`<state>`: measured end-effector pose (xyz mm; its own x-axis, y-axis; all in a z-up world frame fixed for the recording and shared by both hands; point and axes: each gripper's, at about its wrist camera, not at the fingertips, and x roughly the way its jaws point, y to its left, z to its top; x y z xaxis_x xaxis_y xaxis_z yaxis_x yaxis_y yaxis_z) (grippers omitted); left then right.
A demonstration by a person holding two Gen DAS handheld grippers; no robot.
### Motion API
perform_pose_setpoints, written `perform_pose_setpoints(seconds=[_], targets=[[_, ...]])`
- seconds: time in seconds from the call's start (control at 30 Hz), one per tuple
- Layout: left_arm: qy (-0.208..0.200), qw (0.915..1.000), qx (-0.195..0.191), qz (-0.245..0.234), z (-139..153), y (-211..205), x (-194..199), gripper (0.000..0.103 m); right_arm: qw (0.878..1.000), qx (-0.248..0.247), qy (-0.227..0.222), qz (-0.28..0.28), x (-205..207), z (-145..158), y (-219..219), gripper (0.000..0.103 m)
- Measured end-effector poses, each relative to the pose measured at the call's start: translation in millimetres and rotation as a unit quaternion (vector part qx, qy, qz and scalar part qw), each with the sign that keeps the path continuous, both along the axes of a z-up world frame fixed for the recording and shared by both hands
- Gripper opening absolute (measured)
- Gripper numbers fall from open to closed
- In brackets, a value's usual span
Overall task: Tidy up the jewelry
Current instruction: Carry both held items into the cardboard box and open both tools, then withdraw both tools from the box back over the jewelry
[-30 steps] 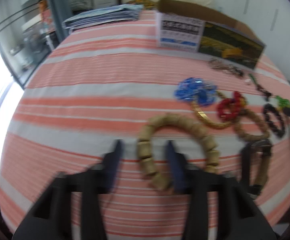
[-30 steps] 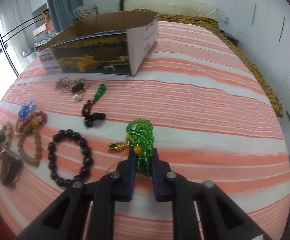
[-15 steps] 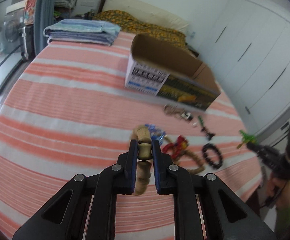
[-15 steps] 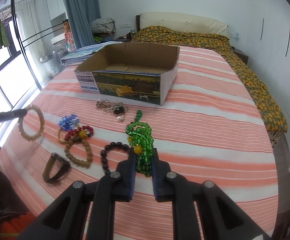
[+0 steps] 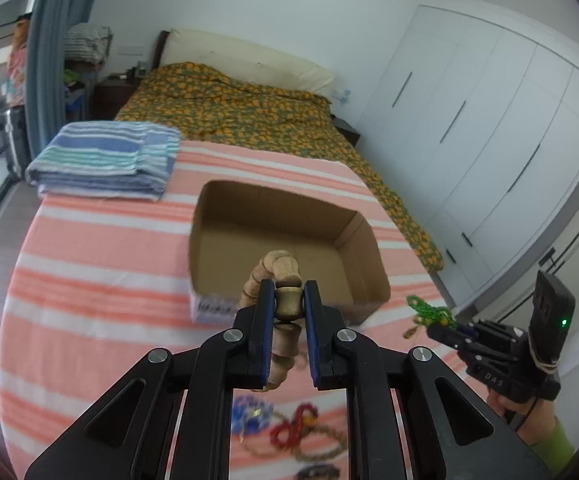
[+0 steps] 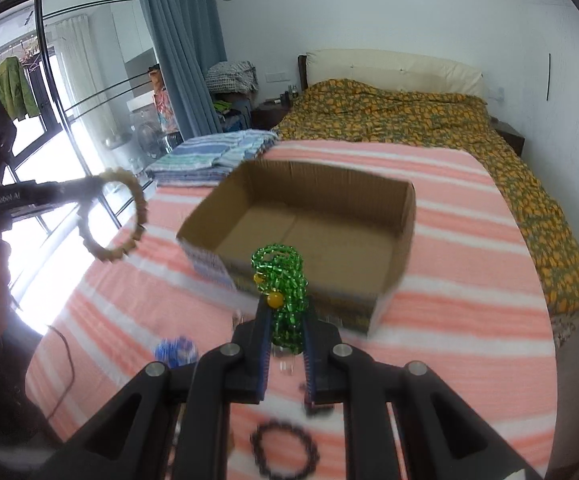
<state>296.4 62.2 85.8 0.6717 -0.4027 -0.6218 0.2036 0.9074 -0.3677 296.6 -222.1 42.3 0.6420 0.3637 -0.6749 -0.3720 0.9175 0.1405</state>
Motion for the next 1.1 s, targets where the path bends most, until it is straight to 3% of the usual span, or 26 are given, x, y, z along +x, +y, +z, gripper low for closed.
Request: perform_pose_setpoints(seconds=[0.13, 0.27, 0.3, 0.33, 0.37, 0.47, 0.67, 0.73, 0.83, 0.93, 1.0, 1.1], targets=[[0.008, 0.9999, 0.010, -0.008, -4.0, -19.3, 51.3, 0.013, 1.000, -0.004, 0.012, 0.001, 53.8, -1.2, 19.8, 0.014], [0.030, 0.9992, 0.019, -0.015, -25.4, -31.9, 88.4, 0.013, 0.999, -0.006, 0.041, -0.004, 95.3, -25.4, 32.5, 0.018], [0.039, 0.9988, 0.023, -0.020, -34.3, -34.9, 97.2, 0.013, 0.999, -0.003, 0.050, -0.009, 102.1, -32.8, 33.7, 0.028], [0.046, 0.9984, 0.027, -0.022, -40.7, -36.4, 102.0, 0.014, 0.998, 0.005, 0.055, -0.014, 104.8, -39.8, 31.3, 0.047], [0.055, 0.9977, 0.034, -0.020, -51.3, -37.5, 108.3, 0.014, 0.998, 0.011, 0.055, -0.015, 106.1, -43.9, 30.9, 0.051], [0.083, 0.9952, 0.052, -0.008, -83.0, -38.0, 121.6, 0.027, 0.998, 0.012, 0.067, -0.015, 105.3, -62.6, 30.3, 0.051], [0.143, 0.9829, 0.114, 0.024, -140.2, -37.5, 130.0, 0.025, 0.994, 0.019, 0.103, -0.014, 96.2, -101.6, 13.2, 0.050], [0.133, 0.9803, 0.144, 0.029, -142.5, -37.9, 121.0, 0.015, 0.995, 0.018, 0.102, -0.013, 91.2, -101.5, 6.9, 0.046], [0.146, 0.9798, 0.135, 0.022, -143.0, -34.7, 111.9, 0.012, 0.994, 0.008, 0.110, -0.011, 87.3, -102.0, 2.3, 0.046], [0.157, 0.9788, 0.131, 0.015, -142.9, -36.4, 97.8, 0.012, 0.994, -0.020, 0.110, -0.018, 83.4, -101.5, -1.8, 0.051], [0.157, 0.9776, 0.140, 0.011, -142.7, -41.3, 86.0, 0.012, 0.994, -0.013, 0.107, -0.018, 82.0, -101.8, -7.4, 0.049], [0.150, 0.9793, 0.135, 0.009, -141.5, -40.9, 78.3, 0.021, 0.998, -0.014, 0.050, -0.027, 64.1, -88.3, -11.0, 0.049]])
